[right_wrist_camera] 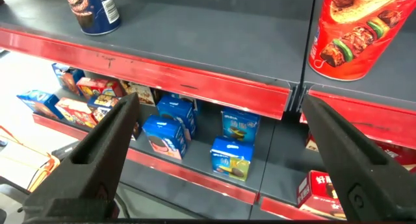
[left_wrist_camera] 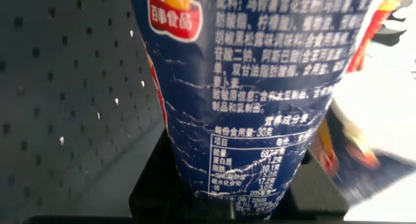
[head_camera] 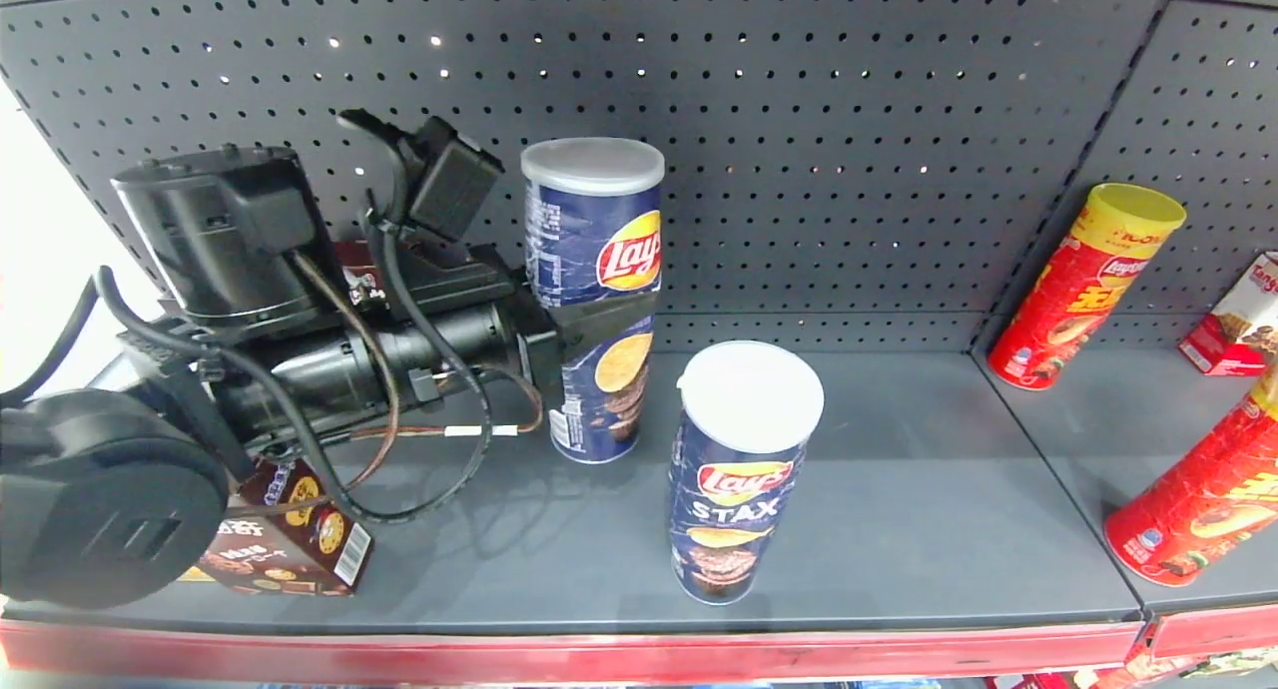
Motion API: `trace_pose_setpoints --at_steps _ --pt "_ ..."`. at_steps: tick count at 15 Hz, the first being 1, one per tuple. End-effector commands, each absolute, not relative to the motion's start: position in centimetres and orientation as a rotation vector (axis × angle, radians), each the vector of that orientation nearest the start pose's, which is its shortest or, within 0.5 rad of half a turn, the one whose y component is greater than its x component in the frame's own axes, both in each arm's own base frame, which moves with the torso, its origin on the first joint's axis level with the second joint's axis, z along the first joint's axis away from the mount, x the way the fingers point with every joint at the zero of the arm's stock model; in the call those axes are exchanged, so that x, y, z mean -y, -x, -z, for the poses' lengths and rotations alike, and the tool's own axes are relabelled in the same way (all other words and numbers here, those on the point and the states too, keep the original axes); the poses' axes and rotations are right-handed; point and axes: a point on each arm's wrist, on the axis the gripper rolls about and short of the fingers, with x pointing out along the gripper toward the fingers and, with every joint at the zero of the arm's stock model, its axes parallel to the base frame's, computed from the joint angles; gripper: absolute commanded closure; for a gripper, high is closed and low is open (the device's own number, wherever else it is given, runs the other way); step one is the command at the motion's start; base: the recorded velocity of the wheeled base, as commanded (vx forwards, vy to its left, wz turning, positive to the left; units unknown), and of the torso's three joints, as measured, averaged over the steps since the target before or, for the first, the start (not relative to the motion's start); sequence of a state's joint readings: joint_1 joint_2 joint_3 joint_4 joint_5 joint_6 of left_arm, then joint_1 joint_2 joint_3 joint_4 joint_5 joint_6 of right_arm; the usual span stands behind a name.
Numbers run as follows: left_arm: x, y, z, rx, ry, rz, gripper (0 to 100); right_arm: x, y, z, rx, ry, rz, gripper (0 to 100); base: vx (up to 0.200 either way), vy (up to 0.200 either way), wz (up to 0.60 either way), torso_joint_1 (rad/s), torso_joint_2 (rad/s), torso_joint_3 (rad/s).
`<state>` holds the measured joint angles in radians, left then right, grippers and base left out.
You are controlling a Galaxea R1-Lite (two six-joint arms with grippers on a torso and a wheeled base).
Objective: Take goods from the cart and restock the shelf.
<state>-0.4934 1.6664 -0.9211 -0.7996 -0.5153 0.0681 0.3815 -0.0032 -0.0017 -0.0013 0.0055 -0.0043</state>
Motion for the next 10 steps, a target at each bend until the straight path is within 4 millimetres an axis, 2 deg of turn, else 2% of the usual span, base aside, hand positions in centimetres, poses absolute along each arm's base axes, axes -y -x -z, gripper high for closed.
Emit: trace_pose_setpoints --at_steps 1,3,7,10 --pt "16.8 -29.2 -23.2 0.071 -0.072 0.997 100 0.8 2.1 -7.6 0.004 0.004 -0.388 0 0.000 0.000 0.00 0.000 0.00 0.000" --pt "16.8 -31.1 -22.2 0.050 -0.074 0.984 100 0.8 2.1 -7.6 0.004 0.004 -0.388 0 0.000 0.000 0.00 0.000 0.00 0.000" --pt "17.7 -33.3 -20.0 0.006 -0.070 1.019 100 0.8 2.1 -7.6 0.004 0.004 -0.388 0 0.000 0.000 0.00 0.000 0.00 0.000" --pt "17.8 -34.4 -19.4 0.009 -0.069 1.076 100 0.8 2.1 -7.6 0.004 0.004 -0.388 0 0.000 0.000 0.00 0.000 0.00 0.000"
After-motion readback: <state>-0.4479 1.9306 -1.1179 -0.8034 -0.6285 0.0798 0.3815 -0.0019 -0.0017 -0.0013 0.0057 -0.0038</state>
